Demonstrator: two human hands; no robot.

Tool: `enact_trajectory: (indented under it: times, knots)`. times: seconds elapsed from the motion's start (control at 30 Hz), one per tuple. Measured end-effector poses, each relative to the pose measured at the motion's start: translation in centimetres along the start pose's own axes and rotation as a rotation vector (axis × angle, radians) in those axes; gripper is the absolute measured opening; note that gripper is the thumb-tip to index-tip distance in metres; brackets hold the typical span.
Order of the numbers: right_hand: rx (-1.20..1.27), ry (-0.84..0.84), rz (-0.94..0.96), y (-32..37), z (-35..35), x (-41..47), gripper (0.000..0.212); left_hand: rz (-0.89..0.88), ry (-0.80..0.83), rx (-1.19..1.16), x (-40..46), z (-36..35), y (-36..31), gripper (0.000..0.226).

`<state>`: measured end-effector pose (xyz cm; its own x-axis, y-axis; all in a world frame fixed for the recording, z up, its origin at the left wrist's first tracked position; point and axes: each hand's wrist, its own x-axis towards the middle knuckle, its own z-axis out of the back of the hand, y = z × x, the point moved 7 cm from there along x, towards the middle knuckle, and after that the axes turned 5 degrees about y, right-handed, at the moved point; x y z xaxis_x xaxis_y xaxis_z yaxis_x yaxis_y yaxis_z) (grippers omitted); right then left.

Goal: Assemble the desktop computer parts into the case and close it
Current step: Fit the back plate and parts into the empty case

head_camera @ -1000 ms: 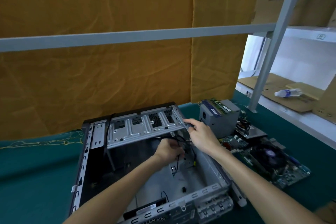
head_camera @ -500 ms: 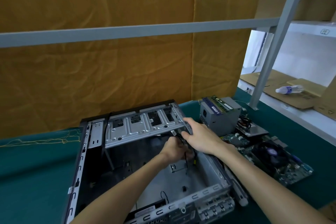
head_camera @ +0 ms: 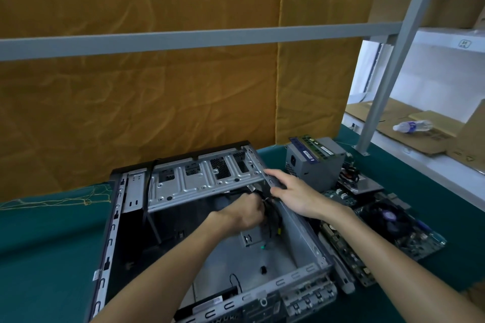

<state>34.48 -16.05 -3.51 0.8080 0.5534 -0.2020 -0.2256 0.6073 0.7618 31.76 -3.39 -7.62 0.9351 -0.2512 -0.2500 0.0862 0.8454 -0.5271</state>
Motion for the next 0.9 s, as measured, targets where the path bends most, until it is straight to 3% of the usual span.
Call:
enact_trajectory:
  times: [0.17, 0.33, 0.43, 0.57, 0.7, 0.77, 0.9]
  knots:
    - [0.023, 0.037, -0.007, 0.2, -0.2, -0.4, 0.057, -0.066, -0.045, 0.180, 0.5, 0.7, -0.4, 0.022]
    - [0.032, 0.006, 0.012, 0.6, -0.5, -1.9, 0.054, 0.038, -0.117, 0.132, 0.4, 0.9, -0.2, 0.026]
    - [-0.006, 0.000, -0.018, 1.2, -1.0, -3.3, 0.063, 0.073, -0.126, 0.140, -1.0, 1.4, -0.3, 0.025]
    - [-0.373, -0.143, -0.140, 1.8, -1.8, -5.3, 0.079, 0.007, -0.256, 0.244, -4.7, 3.3, -0.5, 0.020]
    - [-0.635, -0.264, -0.278, 2.4, -2.1, -7.1, 0.059, -0.086, -0.506, 0.320, -9.3, 5.6, -0.1, 0.017]
    - [-0.667, -0.274, -0.245, 3.0, -2.1, -7.5, 0.061, -0.077, -0.476, 0.276, -11.1, 5.9, 1.3, 0.023]
    - [-0.632, -0.286, -0.159, 4.2, -1.7, -7.4, 0.044, -0.096, -0.197, -0.075, -14.4, 3.7, 2.1, 0.012]
